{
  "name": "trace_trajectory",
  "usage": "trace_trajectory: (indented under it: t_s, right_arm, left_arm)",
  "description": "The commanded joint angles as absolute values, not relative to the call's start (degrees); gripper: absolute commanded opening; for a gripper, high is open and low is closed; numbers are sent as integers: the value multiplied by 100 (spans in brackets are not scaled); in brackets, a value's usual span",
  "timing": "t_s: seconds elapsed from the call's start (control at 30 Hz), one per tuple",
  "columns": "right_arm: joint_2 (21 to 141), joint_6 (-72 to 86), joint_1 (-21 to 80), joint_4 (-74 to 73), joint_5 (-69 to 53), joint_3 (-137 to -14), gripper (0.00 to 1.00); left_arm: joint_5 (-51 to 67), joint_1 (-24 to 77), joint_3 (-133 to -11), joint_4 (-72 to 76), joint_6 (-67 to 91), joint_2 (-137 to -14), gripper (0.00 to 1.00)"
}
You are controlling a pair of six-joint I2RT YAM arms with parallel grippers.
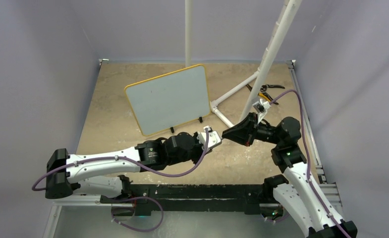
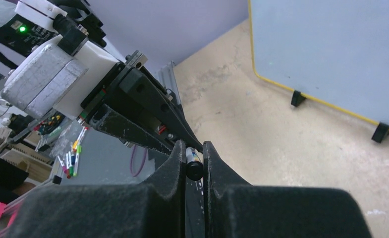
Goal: Write a sentence on the whiteboard
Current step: Open the whiteboard marker at the center of the board.
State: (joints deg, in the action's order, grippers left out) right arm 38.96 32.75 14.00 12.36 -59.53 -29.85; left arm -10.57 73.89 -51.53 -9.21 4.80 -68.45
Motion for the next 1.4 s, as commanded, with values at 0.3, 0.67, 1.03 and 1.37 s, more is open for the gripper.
trace_trajectory:
  t_s: [0.3,0.67,1.03,1.37]
  right_arm:
    - [3839,3275,1424,1886,-4779,-3306,0]
    - [4068,3192,1424,1873,-5128,-3459,0]
    - [3966,2563,1424,1153,-5380,-3957,0]
    - [4015,2575,1415,1099,-5570,-4171,0]
  left_arm:
    - [-1703,7475,-4801,-1305,-682,-5937,0]
    - [-1545,7479,-4531,-1151,-607,-5851,0]
    - [-1694,7471,-4492,-1169,-607,-5977,0]
    - [-1655,7346,-4505,-1241,-583,-6054,0]
